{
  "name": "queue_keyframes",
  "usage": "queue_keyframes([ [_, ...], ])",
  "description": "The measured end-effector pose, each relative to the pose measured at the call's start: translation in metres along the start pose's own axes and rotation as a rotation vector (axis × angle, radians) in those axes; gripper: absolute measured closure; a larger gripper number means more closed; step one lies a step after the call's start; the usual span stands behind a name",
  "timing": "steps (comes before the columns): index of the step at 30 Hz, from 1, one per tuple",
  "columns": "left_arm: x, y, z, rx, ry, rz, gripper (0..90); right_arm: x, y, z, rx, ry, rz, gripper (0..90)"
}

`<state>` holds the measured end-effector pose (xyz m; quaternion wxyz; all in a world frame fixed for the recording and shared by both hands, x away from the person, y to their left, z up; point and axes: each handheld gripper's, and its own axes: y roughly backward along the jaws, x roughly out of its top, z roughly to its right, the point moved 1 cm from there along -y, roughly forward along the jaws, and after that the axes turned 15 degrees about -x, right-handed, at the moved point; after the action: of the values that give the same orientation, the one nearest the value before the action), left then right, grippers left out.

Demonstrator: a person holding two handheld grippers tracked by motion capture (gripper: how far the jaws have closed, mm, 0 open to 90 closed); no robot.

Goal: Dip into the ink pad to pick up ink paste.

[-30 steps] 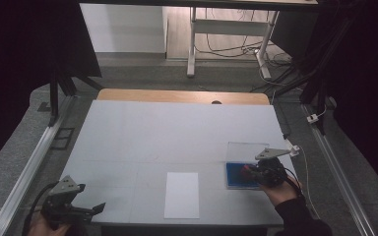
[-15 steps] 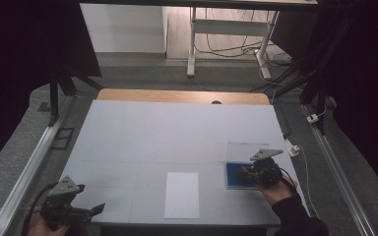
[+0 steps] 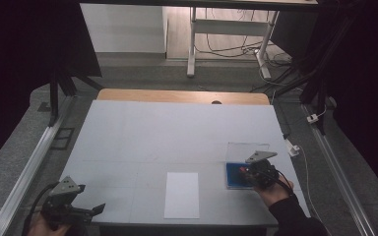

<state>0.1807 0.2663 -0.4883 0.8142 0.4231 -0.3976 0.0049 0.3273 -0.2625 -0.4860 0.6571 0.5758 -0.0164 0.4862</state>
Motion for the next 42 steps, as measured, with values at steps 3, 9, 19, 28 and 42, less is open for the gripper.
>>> queue_keyframes([
  [3, 0.000, 0.000, 0.000, -0.002, 0.000, 0.001, 4.2, -0.004, -0.003, 0.009, 0.047, -0.076, 0.004, 81.2],
  [9, 0.000, 0.000, 0.000, -0.005, 0.003, 0.000, 4.2, -0.002, -0.002, 0.006, 0.030, -0.056, -0.001, 81.2],
  [19, 0.000, 0.000, 0.000, -0.006, 0.001, 0.000, 4.3, -0.003, -0.001, 0.004, 0.018, -0.056, 0.004, 80.8],
  [28, -0.001, 0.001, 0.000, -0.006, 0.000, 0.003, 4.2, -0.002, 0.007, 0.013, 0.028, -0.117, 0.066, 80.5],
  [42, -0.001, 0.001, 0.001, -0.007, -0.005, 0.006, 4.3, -0.008, 0.017, 0.025, -0.001, -0.154, 0.088, 80.5],
])
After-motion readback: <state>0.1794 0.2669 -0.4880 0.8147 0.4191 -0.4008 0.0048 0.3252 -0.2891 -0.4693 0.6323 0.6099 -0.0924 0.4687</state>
